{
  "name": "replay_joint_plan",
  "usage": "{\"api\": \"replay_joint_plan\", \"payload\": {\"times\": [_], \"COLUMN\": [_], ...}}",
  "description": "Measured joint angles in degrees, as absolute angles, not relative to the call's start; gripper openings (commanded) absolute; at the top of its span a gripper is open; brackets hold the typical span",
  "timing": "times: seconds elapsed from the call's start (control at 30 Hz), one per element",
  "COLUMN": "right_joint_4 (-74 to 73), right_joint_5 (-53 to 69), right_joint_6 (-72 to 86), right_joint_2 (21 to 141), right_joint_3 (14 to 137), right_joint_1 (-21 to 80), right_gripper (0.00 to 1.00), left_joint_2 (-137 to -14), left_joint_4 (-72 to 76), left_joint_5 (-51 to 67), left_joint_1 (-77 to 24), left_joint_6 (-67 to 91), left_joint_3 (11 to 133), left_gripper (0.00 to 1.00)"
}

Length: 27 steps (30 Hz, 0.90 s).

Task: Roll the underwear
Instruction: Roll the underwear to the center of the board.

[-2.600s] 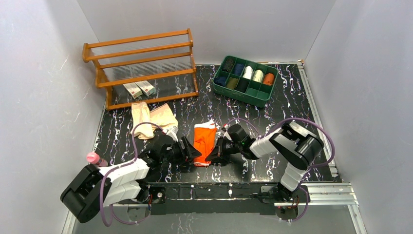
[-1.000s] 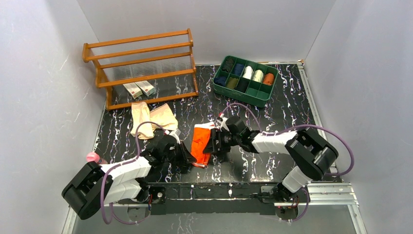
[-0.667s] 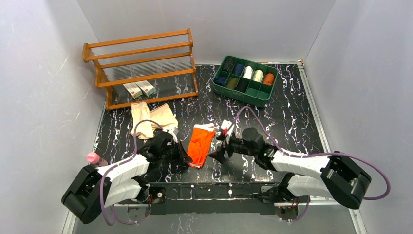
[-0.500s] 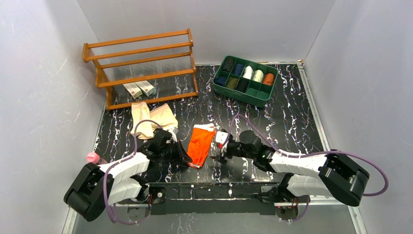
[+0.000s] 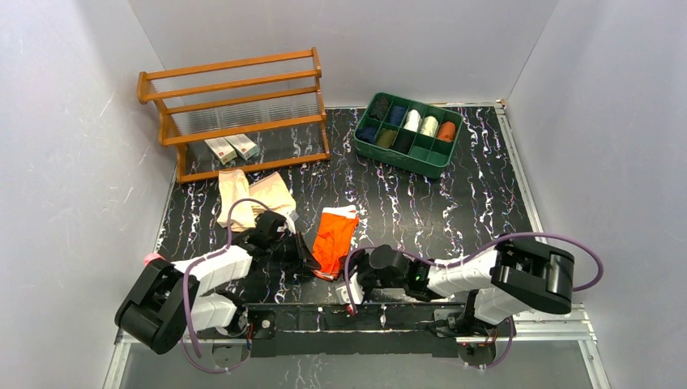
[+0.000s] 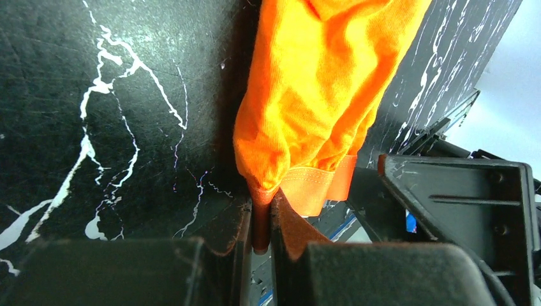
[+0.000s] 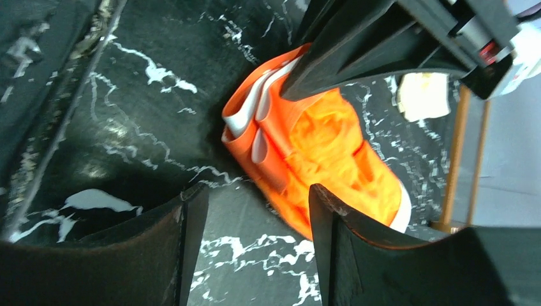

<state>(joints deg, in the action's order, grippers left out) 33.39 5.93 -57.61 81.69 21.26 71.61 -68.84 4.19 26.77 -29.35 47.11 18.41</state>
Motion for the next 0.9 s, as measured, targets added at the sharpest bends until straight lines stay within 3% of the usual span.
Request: {"api": "replay_joint_plan", "payload": {"times": [0.23, 0.6, 0.9], "right_joint_4": [38.79, 42.62, 43.35], "right_joint_5": [3.71, 4.24, 5.05], "right_joint_6": [-61.72, -63.72, -64.26], "right_joint_2": [85.05, 89.12, 90.54], "right_joint_3": [21.23, 22.16, 22.67], "right_joint_1": [73.18, 73.99, 74.00], "right_gripper": [0.68, 0.53, 0.47], "left_joint_2": [-70.10, -71.99, -72.34], "left_joint_4": [4.23, 4.19, 4.23], "left_joint_5": [28.11, 29.95, 30.45], "left_joint_1": [-28.60, -27.75, -27.47], "left_joint_6": [47.56, 47.53, 47.48], "left_joint_3": [18.78, 19.55, 19.61], "left_gripper": [0.00, 0.00, 0.00]}}
